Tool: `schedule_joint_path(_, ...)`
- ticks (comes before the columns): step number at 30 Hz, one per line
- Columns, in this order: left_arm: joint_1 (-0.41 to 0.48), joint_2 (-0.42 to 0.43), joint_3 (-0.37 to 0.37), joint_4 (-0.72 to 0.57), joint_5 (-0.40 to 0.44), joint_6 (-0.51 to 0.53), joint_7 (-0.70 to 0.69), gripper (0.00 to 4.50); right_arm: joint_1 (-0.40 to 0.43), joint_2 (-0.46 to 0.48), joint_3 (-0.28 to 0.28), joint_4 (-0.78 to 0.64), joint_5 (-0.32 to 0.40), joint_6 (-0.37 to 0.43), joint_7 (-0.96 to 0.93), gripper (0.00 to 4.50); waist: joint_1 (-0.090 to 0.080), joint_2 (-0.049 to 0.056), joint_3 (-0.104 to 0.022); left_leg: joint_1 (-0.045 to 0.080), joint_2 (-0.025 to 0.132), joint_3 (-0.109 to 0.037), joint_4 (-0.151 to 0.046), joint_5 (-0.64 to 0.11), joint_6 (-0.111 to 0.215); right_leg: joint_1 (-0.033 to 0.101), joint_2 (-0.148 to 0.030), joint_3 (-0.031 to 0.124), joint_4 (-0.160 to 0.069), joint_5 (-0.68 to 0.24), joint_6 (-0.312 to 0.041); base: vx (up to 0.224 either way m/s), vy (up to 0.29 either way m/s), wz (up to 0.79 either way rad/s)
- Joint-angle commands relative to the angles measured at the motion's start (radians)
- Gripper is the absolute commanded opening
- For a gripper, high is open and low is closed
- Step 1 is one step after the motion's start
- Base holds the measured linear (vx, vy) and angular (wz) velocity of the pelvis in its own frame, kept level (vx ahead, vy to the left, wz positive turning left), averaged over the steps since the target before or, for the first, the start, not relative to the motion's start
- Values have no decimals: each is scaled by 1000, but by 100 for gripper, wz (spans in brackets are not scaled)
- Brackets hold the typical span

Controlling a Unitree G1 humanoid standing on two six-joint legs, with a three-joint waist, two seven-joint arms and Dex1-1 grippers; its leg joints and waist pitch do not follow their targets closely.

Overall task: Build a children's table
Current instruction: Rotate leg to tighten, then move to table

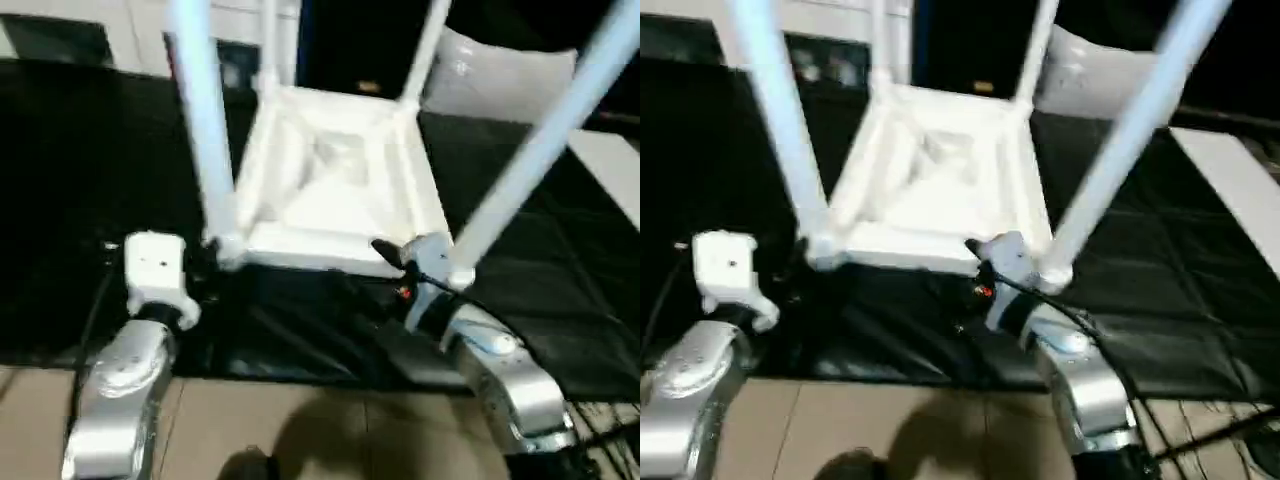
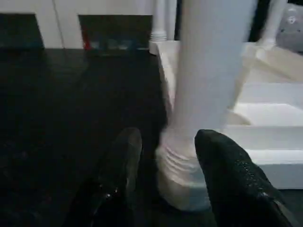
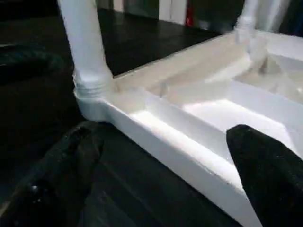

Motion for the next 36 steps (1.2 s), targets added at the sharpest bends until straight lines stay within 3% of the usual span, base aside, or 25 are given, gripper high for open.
schedule_joint_path(1, 16, -6, -41, -12, 4, -12, -26, 234, 20, -18, -30, 4, 9, -15, 3, 450, -2, 35, -75, 52, 122, -51, -158, 337, -40, -22, 46, -6, -22, -5, 48, -10, 143, -1)
schedule_joint_path(3, 18, 4, -43, -14, 14, -9, -26, 234, 30, -17, -33, 4, 12, -17, -1, 450, -7, -20, -67, 42, 146, -53, -214, 21, -244, 13, -12, 47, -106, 84, -39, -33, 102, -7)
schedule_joint_path(4, 11, 6, -34, -8, 10, -10, -24, 234, 33, -16, -35, 4, 13, -21, -4, 450, 18, -67, -67, 38, 93, -61, -90, -189, -258, 25, -196, 161, -222, -48, -98, -35, 86, -2)
schedule_joint_path(5, 6, 7, -27, -2, 7, -12, -23, 234, 35, -16, -36, 4, 14, -24, -6, 450, 24, -44, -59, 34, 74, -103, 28, -109, -204, 35, -269, 193, -258, -85, -147, -51, 82, -8)
schedule_joint_path(6, -8, 20, -18, 9, 5, -13, -24, 234, 35, -14, -40, 5, 14, -27, -11, 450, 10, -25, -39, 6, 49, -127, 77, -44, -167, 72, -230, 152, -295, -231, -176, -102, 129, -23)
schedule_joint_path(8, -15, 30, -13, 18, 1, -14, -28, 234, 34, -15, -40, 6, 13, -31, -11, 450, -25, 8, -2, 75, 133, -214, 116, -221, -197, 33, -226, 48, -346, -534, -137, -108, 170, -26)
schedule_joint_path(9, -16, 31, -13, 19, 0, -14, -28, 234, 34, -15, -40, 6, 13, -31, -11, 450, -52, 100, -4, 1, 169, -275, -154, -904, -298, 87, -44, -29, -73, -319, -51, -103, 249, -18)
schedule_joint_path(10, -18, 31, -8, 25, -13, -13, -32, 234, 33, -14, -43, 4, 13, -30, -18, 450, -44, 88, -2, -32, 62, -214, -229, -1039, -433, 83, 62, -37, -24, -82, -32, -103, 249, -18)
schedule_joint_path(12, -17, 25, -5, 28, -25, -11, -37, 234, 33, -11, -50, 3, 14, -24, -27, 450, -36, 84, -21, -14, -13, -176, -279, -909, -615, 109, 60, -48, -42, -36, -115, -83, 124, -1)
schedule_joint_path(13, -16, 17, -10, 26, -33, -12, -39, 234, 32, -13, -51, 5, 4, -19, -39, 450, -40, 25, -54, -22, -18, -161, -243, -637, -683, 150, -38, -7, -115, -130, -177, -75, 88, -7)
schedule_joint_path(14, -15, 15, -15, 25, -34, -10, -42, 234, 31, -16, -49, 5, 1, -16, -41, 450, -36, -12, -95, 24, 0, -155, -122, -427, -639, 124, -133, 34, -164, -196, -178, 58, 12, -19)
schedule_joint_path(15, -14, 11, -23, 23, -36, -7, -45, 234, 30, -20, -46, 6, -5, -13, -42, 450, -54, 11, -90, 51, 108, -198, 96, -13, -355, 122, -345, 110, -276, -146, -228, 130, -7, -31)
schedule_joint_path(16, -18, 7, -34, 24, -28, -5, -42, 234, 31, -20, -48, 4, -13, -3, -59, 450, -58, 23, -39, -25, 146, -218, 102, 41, -258, 181, -333, -60, -303, -15, -267, 130, -7, -31)
schedule_joint_path(17, -21, 6, -39, 24, -24, -5, -40, 234, 32, -19, -49, 4, -15, 0, -66, 450, -24, 66, -46, 51, 164, -251, 69, 2, -271, 162, -242, -77, -261, -36, -227, -37, 113, -19)
schedule_joint_path(18, -23, 6, -41, 26, -20, -5, -37, 234, 32, -18, -51, 3, -17, 3, -74, 450, -78, 74, -18, 34, 202, -302, -76, -233, -306, 140, -104, -105, -100, -104, -148, -139, 166, 25)
schedule_joint_path(19, -28, -4, -46, 30, -18, -7, -27, 234, 32, -14, -57, 6, -19, 1, -86, 450, -91, 93, -10, -16, 15, -340, -246, -573, -446, 149, 88, -47, -14, -224, -18, -139, 166, 25)
schedule_joint_path(20, -30, -10, -46, 34, -17, -5, -19, 234, 33, -11, -61, 9, -17, -9, -87, 450, -99, 89, -28, 62, 63, -433, -201, -591, -393, 66, 66, 41, -3, -240, -33, -97, 35, 42)
schedule_joint_path(21, -31, -10, -48, 40, -13, -5, -13, 234, 33, -7, -64, 12, -11, -13, -86, 450, -120, 92, -51, 80, 47, -461, -198, -521, -363, 78, 72, 48, -17, -252, -43, -81, -70, 24)
schedule_joint_path(22, -30, -7, -51, 44, -9, -7, -10, 234, 32, -9, -62, 14, -11, -18, -83, 450, -113, 83, -54, 100, 79, -431, -195, -378, -371, 74, 60, 78, -41, -181, -54, -81, -70, 24)
schedule_joint_path(26, -21, -14, -48, 45, -12, 14, -5, 234, 29, -24, -54, 21, -18, -20, -81, 450, -76, 32, -55, 54, -10, -350, -259, -341, -235, 123, 34, 142, -166, -87, -140, -139, -158, 1)
schedule_joint_path(27, -20, -10, -53, 44, -9, 16, -10, 234, 28, -27, -54, 22, -15, -19, -81, 450, -60, -15, -62, -3, -39, -283, -172, -355, -129, 126, -79, 200, -281, -223, -201, -160, -259, -15)
schedule_joint_path(28, -18, -10, -55, 41, -10, 16, -10, 234, 29, -28, -54, 22, -14, -19, -80, 450, -33, -38, -47, -14, -25, -161, -22, -154, -79, 110, -172, 204, -347, -362, -105, -160, -259, -15)
schedule_joint_path(30, -16, -10, -61, 36, -8, 18, -3, 234, 36, -26, -56, 16, -17, -16, -78, 450, -10, -38, -29, -38, 15, -113, -3, -7, -97, 117, -129, 206, -310, -410, 31, -113, -229, -19)
schedule_joint_path(34, -15, -9, -65, 38, -4, 11, 0, 234, 41, -30, -56, 11, -14, -14, -81, 450, -9, -10, -66, 25, 107, -93, -124, 44, -42, 118, -11, 145, -224, 137, -83, -56, -121, -1)
schedule_joint_path(36, -15, -9, -63, 39, -9, -15, -4, 234, 41, -38, -52, 11, -13, -19, -75, 450, -29, 6, -66, 37, 160, -110, -132, 78, -6, 100, -27, 125, -198, 258, -117, 0, 0, 0)
